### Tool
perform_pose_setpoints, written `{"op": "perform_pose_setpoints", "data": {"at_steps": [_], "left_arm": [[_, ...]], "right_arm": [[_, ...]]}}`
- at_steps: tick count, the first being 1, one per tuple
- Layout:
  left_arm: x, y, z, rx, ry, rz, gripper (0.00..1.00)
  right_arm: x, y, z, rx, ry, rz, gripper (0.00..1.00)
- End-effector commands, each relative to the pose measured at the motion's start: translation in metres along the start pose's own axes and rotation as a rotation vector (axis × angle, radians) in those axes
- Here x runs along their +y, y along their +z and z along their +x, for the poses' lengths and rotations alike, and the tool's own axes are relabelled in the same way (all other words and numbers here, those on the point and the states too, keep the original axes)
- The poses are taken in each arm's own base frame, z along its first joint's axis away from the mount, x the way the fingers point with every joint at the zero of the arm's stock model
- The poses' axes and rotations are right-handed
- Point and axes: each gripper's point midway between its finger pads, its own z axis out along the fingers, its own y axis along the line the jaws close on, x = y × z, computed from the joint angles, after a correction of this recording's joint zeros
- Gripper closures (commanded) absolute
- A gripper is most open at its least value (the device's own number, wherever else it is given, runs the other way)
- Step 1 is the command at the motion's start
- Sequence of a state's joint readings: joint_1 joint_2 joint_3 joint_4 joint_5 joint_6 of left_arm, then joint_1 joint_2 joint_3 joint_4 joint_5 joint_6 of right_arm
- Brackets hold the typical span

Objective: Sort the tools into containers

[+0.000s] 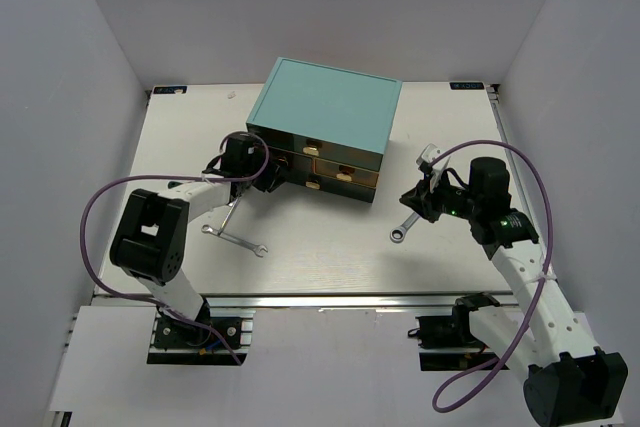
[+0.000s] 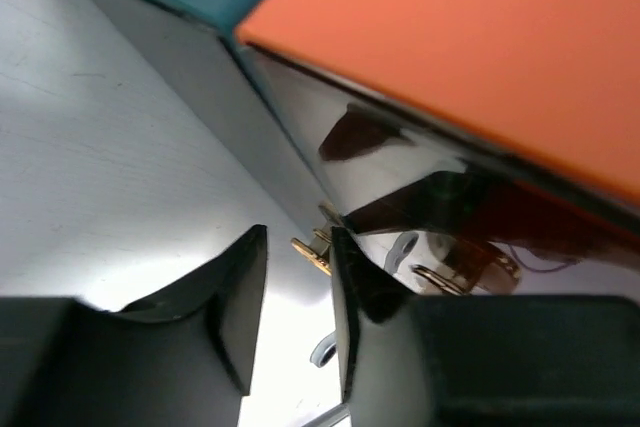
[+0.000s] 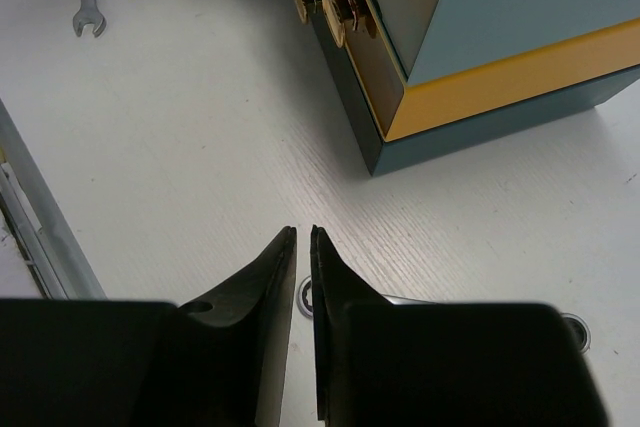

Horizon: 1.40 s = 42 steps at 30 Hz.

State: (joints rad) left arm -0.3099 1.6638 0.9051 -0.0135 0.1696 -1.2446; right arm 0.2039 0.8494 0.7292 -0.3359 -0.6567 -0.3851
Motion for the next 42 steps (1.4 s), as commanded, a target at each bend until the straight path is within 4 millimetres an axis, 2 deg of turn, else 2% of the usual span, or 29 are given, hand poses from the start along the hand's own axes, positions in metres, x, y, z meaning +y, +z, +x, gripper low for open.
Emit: {"op": "perform_pose_setpoints", "data": {"at_steps": [1, 2, 4, 6, 8, 9, 10, 11, 12, 13, 17, 19, 22, 25, 27, 28, 31, 33, 34, 36, 38, 39, 42], "left_arm": [[-0.044, -0.012, -0.009, -0.031, 0.046, 0.146, 0.60], [-0.044, -0.014, -0.008, -0.028, 0.050, 0.151, 0.62], [-0.038, -0.016, -0.005, -0.023, 0.057, 0.143, 0.85], [-0.034, -0.023, -0.001, -0.013, 0.072, 0.140, 1.00], [-0.015, -0.027, 0.006, 0.002, 0.081, 0.101, 1.00], [-0.016, -0.035, 0.007, 0.000, 0.098, 0.112, 1.00], [-0.001, -0.037, 0.013, 0.010, 0.098, 0.087, 1.00], [0.004, -0.041, 0.016, 0.013, 0.103, 0.085, 1.00], [0.001, -0.051, 0.017, 0.005, 0.107, 0.109, 1.00], [0.012, -0.054, 0.021, 0.011, 0.104, 0.097, 0.93], [0.001, -0.072, 0.028, 0.005, 0.119, 0.157, 0.74], [-0.012, -0.078, 0.034, 0.015, 0.133, 0.201, 0.69], [-0.036, -0.081, 0.056, 0.057, 0.158, 0.278, 0.67], [-0.059, -0.074, 0.093, 0.129, 0.202, 0.339, 0.64], [-0.072, -0.071, 0.105, 0.141, 0.215, 0.361, 0.59], [-0.079, -0.071, 0.118, 0.158, 0.224, 0.381, 0.58], [-0.090, -0.065, 0.138, 0.171, 0.197, 0.393, 0.54], [-0.093, -0.057, 0.140, 0.145, 0.162, 0.374, 0.52], [-0.102, -0.058, 0.145, 0.143, 0.156, 0.387, 0.50], [-0.105, -0.049, 0.145, 0.119, 0.129, 0.370, 0.49], [-0.118, -0.047, 0.148, 0.119, 0.103, 0.374, 0.46], [-0.116, -0.038, 0.144, 0.085, 0.095, 0.357, 0.45], [-0.125, -0.030, 0.140, 0.052, 0.071, 0.336, 0.42]], "right_arm": [[0.000, -0.002, -0.005, -0.025, -0.035, 0.005, 0.83], [0.001, -0.002, -0.005, -0.024, -0.034, 0.003, 0.83], [0.000, -0.002, -0.004, -0.023, -0.032, 0.004, 0.83], [0.001, -0.002, -0.005, -0.025, -0.036, 0.004, 0.83], [0.001, -0.003, -0.005, -0.025, -0.038, 0.005, 0.83], [0.001, -0.003, -0.005, -0.027, -0.041, 0.006, 0.83], [0.001, -0.003, -0.005, -0.026, -0.041, 0.006, 0.82], [0.001, -0.003, -0.004, -0.025, -0.040, 0.005, 0.82], [0.002, -0.003, -0.003, -0.024, -0.039, 0.003, 0.82], [0.002, -0.003, -0.003, -0.024, -0.038, 0.003, 0.81], [0.004, -0.003, -0.001, -0.025, -0.039, -0.008, 0.74], [0.006, -0.002, -0.001, -0.025, -0.041, -0.021, 0.64], [0.007, -0.002, -0.002, -0.032, -0.053, -0.032, 0.49], [0.008, -0.001, -0.006, -0.046, -0.043, -0.034, 0.46], [0.008, -0.001, -0.007, -0.049, -0.034, -0.035, 0.46], [0.008, -0.001, -0.008, -0.053, -0.035, -0.035, 0.46], [0.008, -0.003, -0.008, -0.054, -0.036, -0.026, 0.46], [0.008, -0.004, -0.007, -0.054, -0.034, -0.018, 0.46], [0.009, -0.004, -0.007, -0.055, -0.035, -0.021, 0.46], [0.010, -0.005, -0.007, -0.059, -0.036, -0.018, 0.45], [0.011, -0.006, -0.006, -0.060, -0.033, -0.014, 0.45], [0.010, -0.006, -0.006, -0.060, -0.034, -0.011, 0.45], [0.009, -0.008, -0.005, -0.060, -0.036, 0.004, 0.45]]}}
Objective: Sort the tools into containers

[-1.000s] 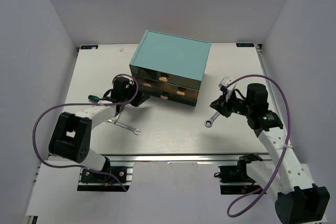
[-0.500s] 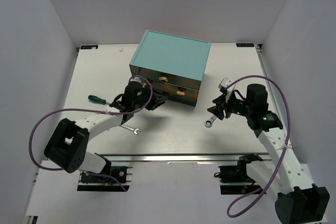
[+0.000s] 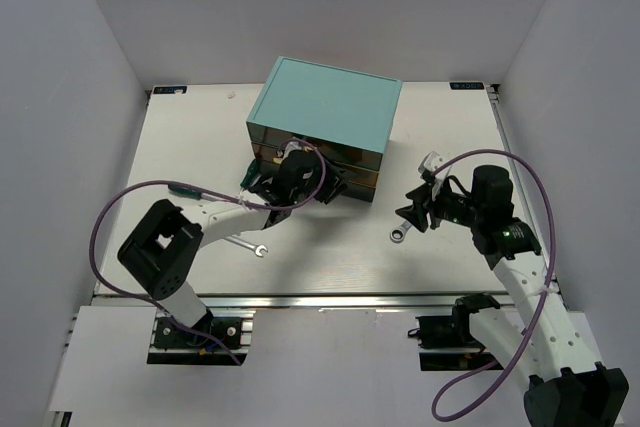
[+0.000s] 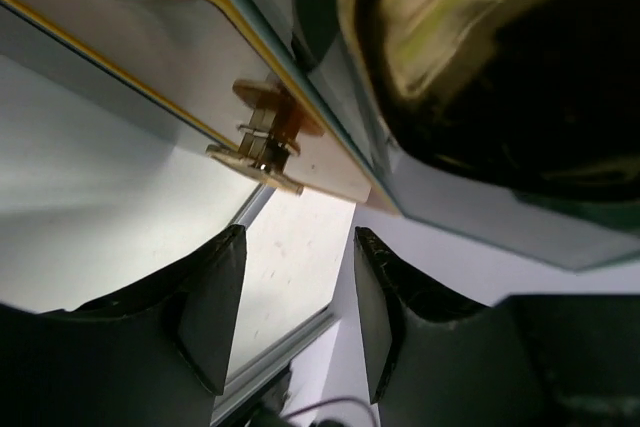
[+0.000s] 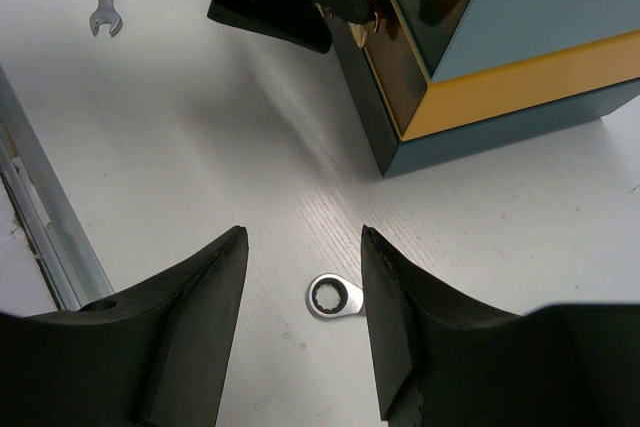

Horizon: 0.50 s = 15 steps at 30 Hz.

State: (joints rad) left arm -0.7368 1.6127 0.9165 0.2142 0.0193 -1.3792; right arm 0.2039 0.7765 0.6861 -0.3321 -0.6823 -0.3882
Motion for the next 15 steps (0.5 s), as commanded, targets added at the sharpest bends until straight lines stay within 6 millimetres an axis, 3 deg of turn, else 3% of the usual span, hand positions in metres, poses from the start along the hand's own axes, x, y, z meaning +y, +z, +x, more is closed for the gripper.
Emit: {"op": "perform_pose_setpoints", "data": {"at_steps": [1, 3, 6, 7, 8, 15], "left_arm": [[-0.017, 0.011, -0.018, -0.096, -0.044, -0.002, 0.42], [-0.018, 0.015, -0.021, -0.110, -0.054, -0.016, 0.42], [-0.008, 0.024, -0.023, -0.120, -0.076, -0.073, 0.42], [0.005, 0.028, -0.022, -0.122, -0.086, -0.130, 0.42], [0.002, 0.029, -0.024, -0.128, -0.091, -0.137, 0.42], [0.017, 0.029, -0.032, -0.214, -0.150, -0.179, 0.46]], "right_arm": [[-0.002, -0.002, -0.006, -0.029, -0.014, 0.022, 0.45], [-0.003, -0.003, -0.005, -0.028, -0.017, 0.032, 0.45], [-0.003, -0.004, -0.004, -0.028, -0.019, 0.038, 0.45], [-0.003, -0.004, -0.004, -0.027, -0.018, 0.040, 0.45], [-0.003, -0.004, -0.003, -0.027, -0.017, 0.041, 0.45], [-0.003, -0.003, -0.002, -0.023, -0.016, 0.040, 0.45]]}}
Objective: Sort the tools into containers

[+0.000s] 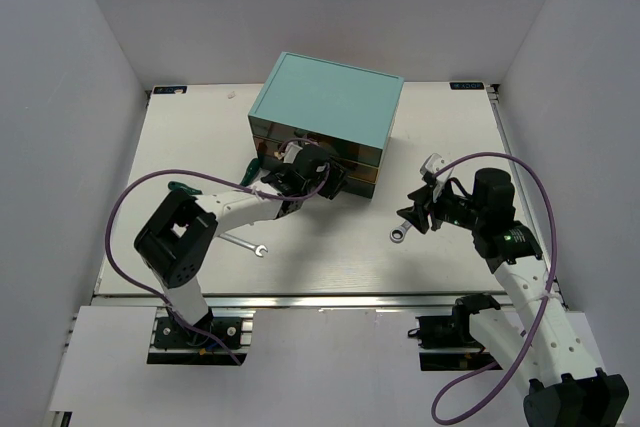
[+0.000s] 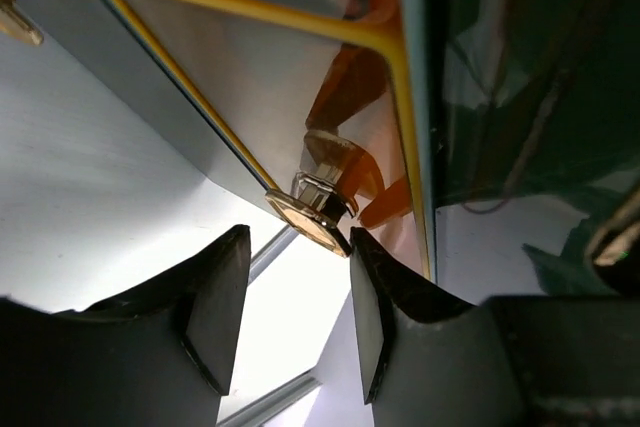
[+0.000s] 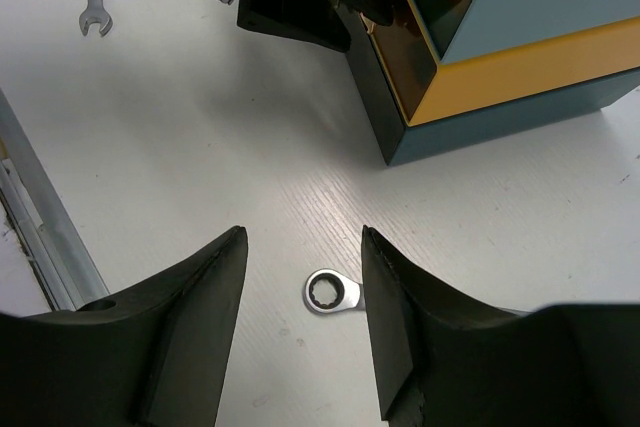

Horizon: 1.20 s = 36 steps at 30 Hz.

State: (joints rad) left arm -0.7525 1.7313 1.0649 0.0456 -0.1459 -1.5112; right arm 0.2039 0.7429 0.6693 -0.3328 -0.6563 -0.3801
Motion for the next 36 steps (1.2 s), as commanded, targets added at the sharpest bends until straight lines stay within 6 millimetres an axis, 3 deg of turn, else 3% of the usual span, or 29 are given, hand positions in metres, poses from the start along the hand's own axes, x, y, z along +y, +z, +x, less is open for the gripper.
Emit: {"op": "perform_pose_setpoints", "data": {"at_steps": [1, 3, 7, 11, 15, 22, 31, 36], "left_arm": [[-0.004, 0.000, -0.014, -0.089, -0.059, -0.003, 0.48], [-0.003, 0.002, -0.018, -0.117, -0.075, 0.004, 0.50], [-0.003, 0.008, -0.020, -0.151, -0.091, 0.005, 0.63], [0.004, 0.009, -0.017, -0.150, -0.086, -0.010, 0.83], [0.014, 0.003, -0.009, -0.133, -0.075, -0.028, 0.86], [0.035, -0.028, 0.000, -0.108, -0.052, -0.080, 0.88], [0.033, -0.073, -0.004, -0.096, -0.047, -0.086, 0.88], [0.038, -0.093, -0.002, -0.067, -0.038, -0.123, 0.88]], "right_arm": [[-0.002, 0.000, -0.004, -0.022, -0.013, 0.010, 0.45], [-0.002, 0.001, -0.004, -0.022, -0.012, 0.007, 0.45], [-0.003, 0.001, -0.005, -0.022, -0.015, 0.010, 0.45], [-0.003, 0.000, -0.005, -0.021, -0.018, 0.011, 0.45], [-0.002, 0.000, -0.003, -0.018, -0.016, 0.012, 0.45], [-0.002, 0.000, -0.003, -0.019, -0.018, 0.009, 0.45], [0.000, 0.002, -0.001, -0.011, -0.025, -0.013, 0.45], [0.004, 0.004, 0.007, 0.007, -0.083, -0.054, 0.34]]}}
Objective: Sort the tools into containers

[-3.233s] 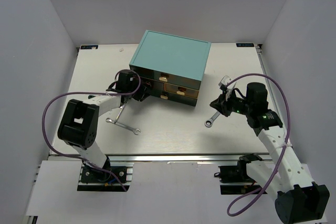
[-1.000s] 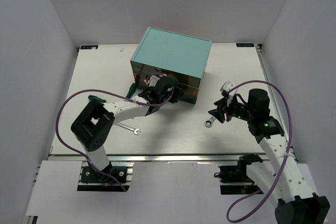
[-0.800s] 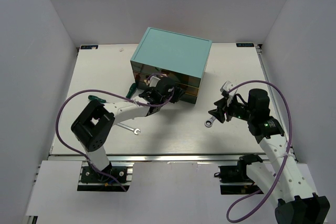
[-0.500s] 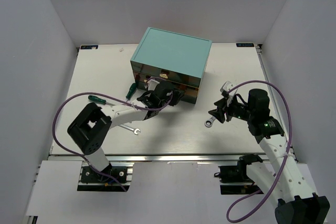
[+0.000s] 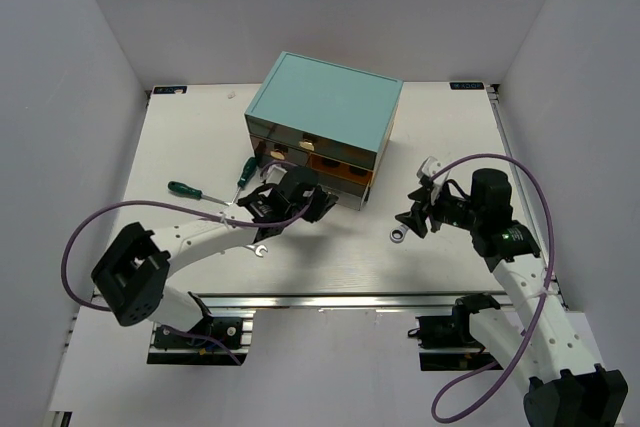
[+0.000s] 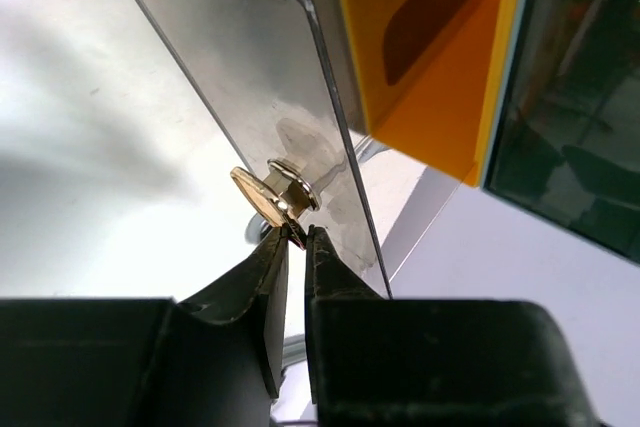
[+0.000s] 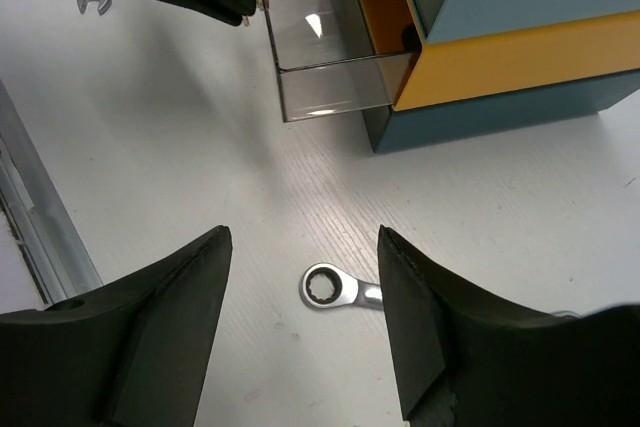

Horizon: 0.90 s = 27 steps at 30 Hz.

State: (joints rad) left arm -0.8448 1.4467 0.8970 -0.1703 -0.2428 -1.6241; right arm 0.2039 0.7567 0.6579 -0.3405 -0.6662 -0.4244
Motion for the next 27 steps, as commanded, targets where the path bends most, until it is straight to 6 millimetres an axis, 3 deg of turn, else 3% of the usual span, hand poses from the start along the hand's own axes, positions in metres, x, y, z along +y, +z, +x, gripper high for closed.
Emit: {"op": "perform_pose_setpoints", "data": {"at_steps": [1, 8, 15, 20, 22, 25, 27], "left_arm": [[0.008, -0.023, -0.017, -0.045, -0.001, -0.031, 0.88], [0.028, -0.030, -0.015, -0.025, -0.012, -0.077, 0.89], [0.026, -0.046, -0.020, -0.030, -0.020, -0.062, 0.88], [0.027, -0.058, -0.026, -0.048, -0.018, -0.062, 0.86], [0.025, -0.064, -0.028, -0.051, -0.020, -0.053, 0.85], [0.027, -0.070, -0.030, -0.051, -0.021, -0.048, 0.84], [0.028, -0.073, -0.031, -0.054, -0.021, -0.052, 0.83]], "right_arm": [[0.005, 0.002, 0.000, -0.013, -0.103, -0.055, 0.32], [0.008, 0.007, 0.012, 0.013, -0.244, -0.142, 0.28], [0.004, 0.014, 0.028, 0.055, -0.349, -0.184, 0.29], [0.007, 0.017, 0.058, 0.125, -0.540, -0.297, 0.34], [0.007, 0.017, 0.079, 0.192, -0.621, -0.374, 0.36], [-0.001, 0.020, 0.093, 0.250, -0.667, -0.436, 0.38], [-0.008, 0.022, 0.091, 0.261, -0.688, -0.458, 0.37]]}}
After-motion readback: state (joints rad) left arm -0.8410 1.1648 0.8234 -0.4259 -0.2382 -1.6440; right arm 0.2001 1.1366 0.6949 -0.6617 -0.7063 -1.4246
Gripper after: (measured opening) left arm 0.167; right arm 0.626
